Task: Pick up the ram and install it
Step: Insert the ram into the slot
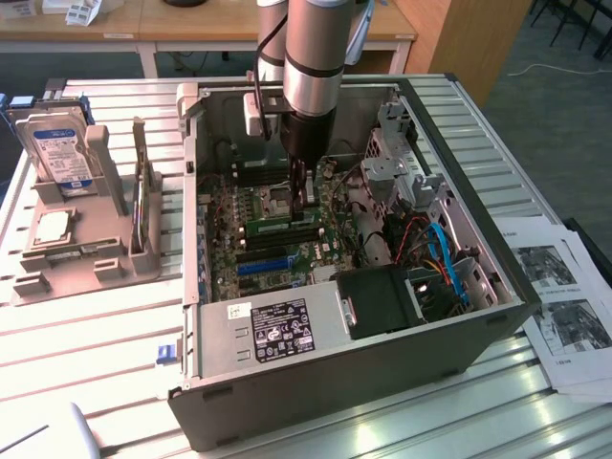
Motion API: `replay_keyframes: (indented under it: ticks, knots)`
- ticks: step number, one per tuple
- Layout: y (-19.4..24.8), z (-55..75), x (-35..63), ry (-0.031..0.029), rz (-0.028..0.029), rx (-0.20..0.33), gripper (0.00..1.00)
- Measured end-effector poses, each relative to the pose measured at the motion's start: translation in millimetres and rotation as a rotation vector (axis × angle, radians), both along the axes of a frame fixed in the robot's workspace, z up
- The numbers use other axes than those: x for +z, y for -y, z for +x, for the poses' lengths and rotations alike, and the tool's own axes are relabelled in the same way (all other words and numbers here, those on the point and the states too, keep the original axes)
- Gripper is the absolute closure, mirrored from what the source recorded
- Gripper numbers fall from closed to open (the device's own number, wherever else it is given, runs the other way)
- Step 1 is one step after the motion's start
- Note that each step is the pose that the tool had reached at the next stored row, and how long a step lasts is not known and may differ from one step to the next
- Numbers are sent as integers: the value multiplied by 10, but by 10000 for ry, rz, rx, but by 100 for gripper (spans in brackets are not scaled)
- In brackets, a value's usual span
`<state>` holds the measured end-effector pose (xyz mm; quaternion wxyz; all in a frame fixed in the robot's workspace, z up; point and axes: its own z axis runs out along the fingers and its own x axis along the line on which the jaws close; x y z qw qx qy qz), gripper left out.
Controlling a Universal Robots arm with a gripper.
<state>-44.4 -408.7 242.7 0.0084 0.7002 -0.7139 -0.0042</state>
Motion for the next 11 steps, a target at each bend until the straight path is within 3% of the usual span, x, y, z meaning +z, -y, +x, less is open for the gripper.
replay_keyframes:
  ticks: [11]
  knots:
    - [10, 1, -16, 18, 6, 2, 89]
